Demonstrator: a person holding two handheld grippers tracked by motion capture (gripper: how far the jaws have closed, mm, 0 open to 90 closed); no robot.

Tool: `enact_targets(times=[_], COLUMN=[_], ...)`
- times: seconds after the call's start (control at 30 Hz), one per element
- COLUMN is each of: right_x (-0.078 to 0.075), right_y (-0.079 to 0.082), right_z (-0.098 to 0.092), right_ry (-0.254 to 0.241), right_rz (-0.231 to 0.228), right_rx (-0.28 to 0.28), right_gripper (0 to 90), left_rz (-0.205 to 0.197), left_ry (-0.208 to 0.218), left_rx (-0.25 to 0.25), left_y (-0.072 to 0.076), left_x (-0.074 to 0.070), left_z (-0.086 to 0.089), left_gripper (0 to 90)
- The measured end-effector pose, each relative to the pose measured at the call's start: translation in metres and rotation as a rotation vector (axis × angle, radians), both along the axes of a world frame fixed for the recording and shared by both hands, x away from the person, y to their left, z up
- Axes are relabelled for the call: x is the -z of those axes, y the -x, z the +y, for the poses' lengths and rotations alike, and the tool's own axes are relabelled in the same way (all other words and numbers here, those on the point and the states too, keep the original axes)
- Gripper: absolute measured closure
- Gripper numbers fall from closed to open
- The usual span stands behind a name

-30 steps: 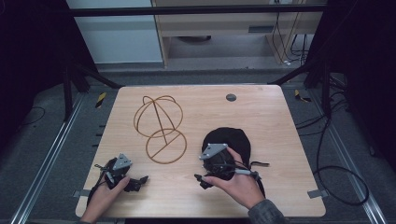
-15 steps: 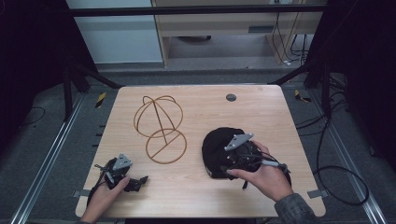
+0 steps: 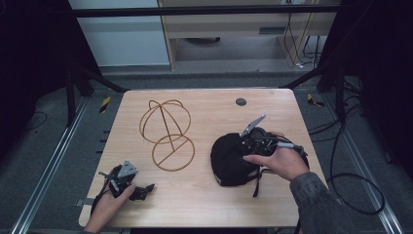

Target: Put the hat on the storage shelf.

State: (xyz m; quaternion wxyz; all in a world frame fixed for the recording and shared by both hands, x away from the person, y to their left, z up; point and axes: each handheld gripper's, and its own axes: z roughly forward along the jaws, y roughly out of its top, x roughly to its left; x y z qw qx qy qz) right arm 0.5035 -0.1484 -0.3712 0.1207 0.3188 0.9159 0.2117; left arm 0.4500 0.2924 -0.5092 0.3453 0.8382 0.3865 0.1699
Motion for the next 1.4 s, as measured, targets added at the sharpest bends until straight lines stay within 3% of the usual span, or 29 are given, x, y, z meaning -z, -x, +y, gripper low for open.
enact_targets(times=[0.33, 0.73, 0.83, 1.13, 1.2, 1.23, 1.27, 1.3, 1.33, 1.4], right_x=[-0.005, 0.001, 0.002, 0.014, 0.015, 0.015, 0.015, 0.015, 0.016, 0.016], right_y=[-0.018, -0.034, -0.039, -0.050, -0.051, -0.051, -0.051, -0.051, -0.051, -0.050], right_z=[0.009, 0.018, 0.021, 0.031, 0.032, 0.032, 0.031, 0.031, 0.031, 0.030], right_ry=[0.021, 0.024, 0.005, 0.036, 0.037, 0.037, 0.042, 0.042, 0.044, 0.040], right_rz=[0.030, 0.052, 0.053, 0.084, 0.092, 0.092, 0.095, 0.095, 0.098, 0.097], right_rx=[0.003, -0.003, -0.002, -0.020, -0.033, -0.033, -0.036, -0.036, -0.049, -0.059], right_gripper=[19.0, 23.4, 25.7, 39.2, 51.1, 51.1, 63.7, 63.7, 71.4, 72.8], left_rz=[-0.001, -0.002, -0.002, -0.001, -0.001, -0.001, -0.002, -0.002, -0.002, -0.002], left_ry=[0.004, 0.003, 0.003, 0.003, 0.003, 0.003, 0.003, 0.003, 0.003, 0.003], left_rx=[-0.003, -0.001, -0.001, -0.001, -0.001, -0.001, -0.001, -0.001, -0.001, -0.001], left_y=[0.000, 0.000, 0.000, 0.000, 0.000, 0.000, 0.000, 0.000, 0.000, 0.000], left_x=[0.000, 0.000, 0.000, 0.000, 0.000, 0.000, 0.000, 0.000, 0.000, 0.000], left_z=[0.000, 0.000, 0.000, 0.000, 0.000, 0.000, 0.000, 0.000, 0.000, 0.000], left_gripper=[0.0, 0.0, 0.0, 0.0, 0.0, 0.0, 0.0, 0.0, 0.0, 0.0])
